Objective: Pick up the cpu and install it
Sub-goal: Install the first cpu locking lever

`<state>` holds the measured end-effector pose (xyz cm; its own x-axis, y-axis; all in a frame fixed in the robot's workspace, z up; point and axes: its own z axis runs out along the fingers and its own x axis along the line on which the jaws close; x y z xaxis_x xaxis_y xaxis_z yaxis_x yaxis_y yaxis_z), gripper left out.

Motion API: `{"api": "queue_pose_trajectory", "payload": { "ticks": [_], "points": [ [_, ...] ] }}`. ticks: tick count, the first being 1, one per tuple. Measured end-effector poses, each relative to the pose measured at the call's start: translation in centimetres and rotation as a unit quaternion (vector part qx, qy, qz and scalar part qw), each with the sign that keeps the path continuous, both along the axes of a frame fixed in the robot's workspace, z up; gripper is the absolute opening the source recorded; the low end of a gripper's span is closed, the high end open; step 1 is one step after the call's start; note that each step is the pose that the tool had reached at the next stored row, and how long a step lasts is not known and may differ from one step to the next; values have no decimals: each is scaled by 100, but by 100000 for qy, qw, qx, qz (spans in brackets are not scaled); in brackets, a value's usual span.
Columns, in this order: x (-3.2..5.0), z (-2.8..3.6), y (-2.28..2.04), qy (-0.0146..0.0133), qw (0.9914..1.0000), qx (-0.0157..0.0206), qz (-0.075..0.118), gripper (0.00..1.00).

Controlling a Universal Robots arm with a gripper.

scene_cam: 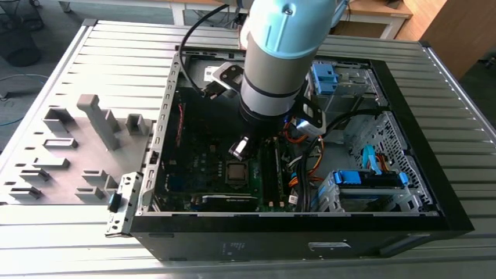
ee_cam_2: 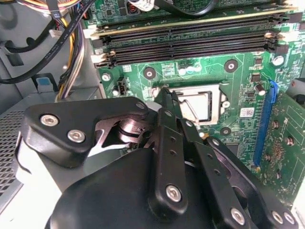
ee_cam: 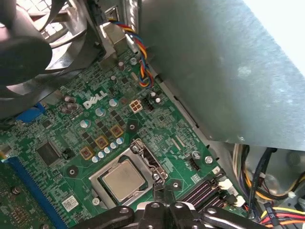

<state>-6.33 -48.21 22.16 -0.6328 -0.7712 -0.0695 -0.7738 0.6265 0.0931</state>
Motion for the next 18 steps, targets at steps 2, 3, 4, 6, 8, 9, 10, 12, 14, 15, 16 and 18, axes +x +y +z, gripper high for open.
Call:
{"api": "queue_pose_trajectory", "payload": {
  "ticks": [2, 3, 4, 6, 8, 9, 10, 12, 14, 15, 16, 18],
  "points": [
    [0, -6, 0, 130, 99998, -436, 368, 11],
    [0, -9, 0, 218, 99996, -696, 550, 11],
    [0, -12, 0, 318, 99992, -967, 736, 11],
    [0, -16, 0, 569, 99980, -1588, 1108, 11],
    [-1, -20, -1, 839, 99961, -2197, 1488, 11],
    [-1, -22, -1, 980, 99951, -2467, 1672, 11],
    [0, -26, -2, 1107, 99941, -2672, 1838, 11],
    [0, -32, -7, 1373, 99922, -3079, 2067, 11],
    [0, -39, -23, 1487, 99905, -3493, 2123, 11],
    [0, -45, -32, 1493, 99898, -3698, 2119, 11],
    [0, -52, -42, 1494, 99892, -3860, 2116, 11],
    [0, -60, -58, 1506, 99896, -3880, 1861, 11]
  ]
}}
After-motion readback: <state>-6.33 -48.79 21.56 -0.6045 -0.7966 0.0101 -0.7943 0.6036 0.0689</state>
